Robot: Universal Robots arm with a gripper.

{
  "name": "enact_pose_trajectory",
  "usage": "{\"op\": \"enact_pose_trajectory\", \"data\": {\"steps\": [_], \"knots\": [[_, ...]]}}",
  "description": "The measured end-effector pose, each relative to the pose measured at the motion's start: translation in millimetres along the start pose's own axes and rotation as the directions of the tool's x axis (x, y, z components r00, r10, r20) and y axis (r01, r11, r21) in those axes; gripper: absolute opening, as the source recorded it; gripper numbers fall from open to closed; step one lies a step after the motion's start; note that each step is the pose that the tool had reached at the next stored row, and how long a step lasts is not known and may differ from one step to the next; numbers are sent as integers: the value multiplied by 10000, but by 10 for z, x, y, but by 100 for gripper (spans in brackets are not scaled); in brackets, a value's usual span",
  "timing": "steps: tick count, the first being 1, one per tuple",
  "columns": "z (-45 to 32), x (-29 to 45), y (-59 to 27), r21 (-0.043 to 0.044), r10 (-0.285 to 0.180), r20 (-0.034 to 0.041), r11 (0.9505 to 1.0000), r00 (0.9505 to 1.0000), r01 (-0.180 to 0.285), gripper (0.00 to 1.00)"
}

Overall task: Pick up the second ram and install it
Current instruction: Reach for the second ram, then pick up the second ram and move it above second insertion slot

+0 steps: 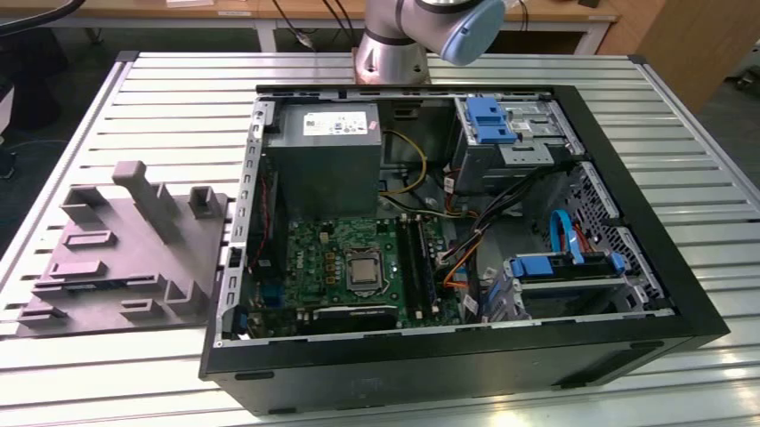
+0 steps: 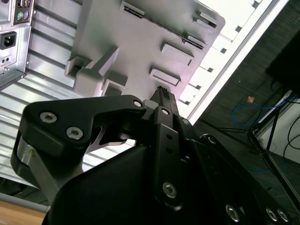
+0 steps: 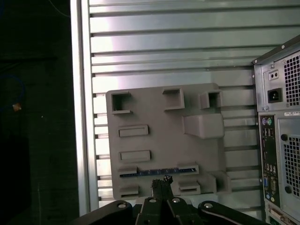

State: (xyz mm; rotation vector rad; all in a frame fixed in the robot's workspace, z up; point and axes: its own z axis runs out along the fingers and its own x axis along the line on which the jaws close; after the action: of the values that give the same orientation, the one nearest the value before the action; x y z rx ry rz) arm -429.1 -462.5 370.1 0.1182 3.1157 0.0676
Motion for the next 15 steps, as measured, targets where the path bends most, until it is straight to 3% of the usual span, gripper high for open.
{"op": "enact_pose_trajectory", "data": {"steps": [15], "knots": [[55, -1, -29, 1, 0, -1, 10000, 10000, 0, 10]]}}
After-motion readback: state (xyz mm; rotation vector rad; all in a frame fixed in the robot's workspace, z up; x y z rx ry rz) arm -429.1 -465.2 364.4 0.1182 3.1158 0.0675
